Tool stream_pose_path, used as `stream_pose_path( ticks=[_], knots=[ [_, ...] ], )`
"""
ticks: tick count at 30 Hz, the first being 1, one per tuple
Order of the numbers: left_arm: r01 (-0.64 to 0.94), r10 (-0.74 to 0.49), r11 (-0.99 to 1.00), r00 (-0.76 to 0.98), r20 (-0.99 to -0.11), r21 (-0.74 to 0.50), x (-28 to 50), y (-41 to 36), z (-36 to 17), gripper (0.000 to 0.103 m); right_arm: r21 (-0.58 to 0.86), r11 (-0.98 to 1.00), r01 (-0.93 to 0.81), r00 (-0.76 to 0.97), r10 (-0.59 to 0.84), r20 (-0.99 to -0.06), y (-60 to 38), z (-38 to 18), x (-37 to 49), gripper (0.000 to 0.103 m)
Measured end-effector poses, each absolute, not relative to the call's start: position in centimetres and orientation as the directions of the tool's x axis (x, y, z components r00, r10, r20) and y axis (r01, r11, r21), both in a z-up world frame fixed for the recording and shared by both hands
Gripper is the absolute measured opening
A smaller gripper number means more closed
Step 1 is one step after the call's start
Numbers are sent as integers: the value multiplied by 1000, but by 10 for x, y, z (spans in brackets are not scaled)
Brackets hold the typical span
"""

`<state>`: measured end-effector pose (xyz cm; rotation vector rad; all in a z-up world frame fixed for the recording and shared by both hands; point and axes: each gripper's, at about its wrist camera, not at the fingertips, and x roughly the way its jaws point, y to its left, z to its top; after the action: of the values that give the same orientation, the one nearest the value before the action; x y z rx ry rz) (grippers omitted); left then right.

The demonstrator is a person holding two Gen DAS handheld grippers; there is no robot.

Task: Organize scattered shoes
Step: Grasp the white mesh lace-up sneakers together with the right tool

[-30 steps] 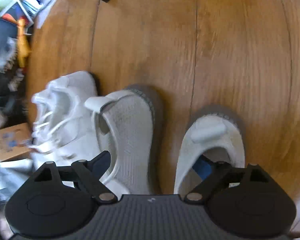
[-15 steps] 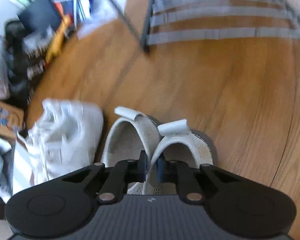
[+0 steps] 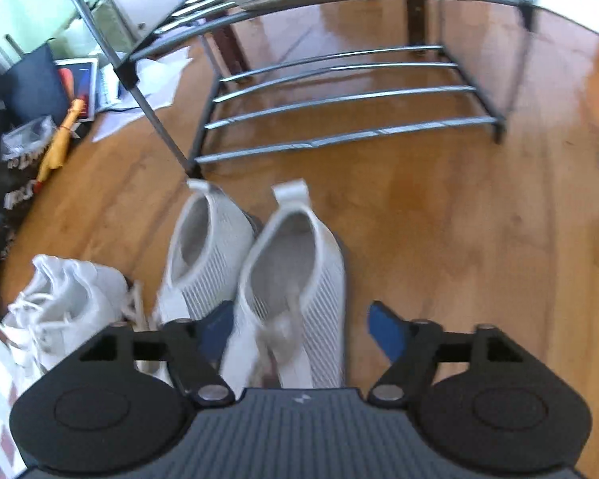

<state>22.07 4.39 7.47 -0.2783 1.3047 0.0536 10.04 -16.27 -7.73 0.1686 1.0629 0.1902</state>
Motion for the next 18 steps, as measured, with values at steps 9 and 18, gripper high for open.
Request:
stream_pose_path(
  ticks=[9, 18],
  knots=[
    [297, -47, 954, 24, -999, -37, 231, 2, 16, 97, 293, 956, 20, 463, 251, -850, -170, -104, 56, 80],
    [378, -174, 922, 212, -962, -84, 185, 40, -19, 98, 363, 932, 27, 553, 288, -782, -180, -132, 50, 1]
  ],
)
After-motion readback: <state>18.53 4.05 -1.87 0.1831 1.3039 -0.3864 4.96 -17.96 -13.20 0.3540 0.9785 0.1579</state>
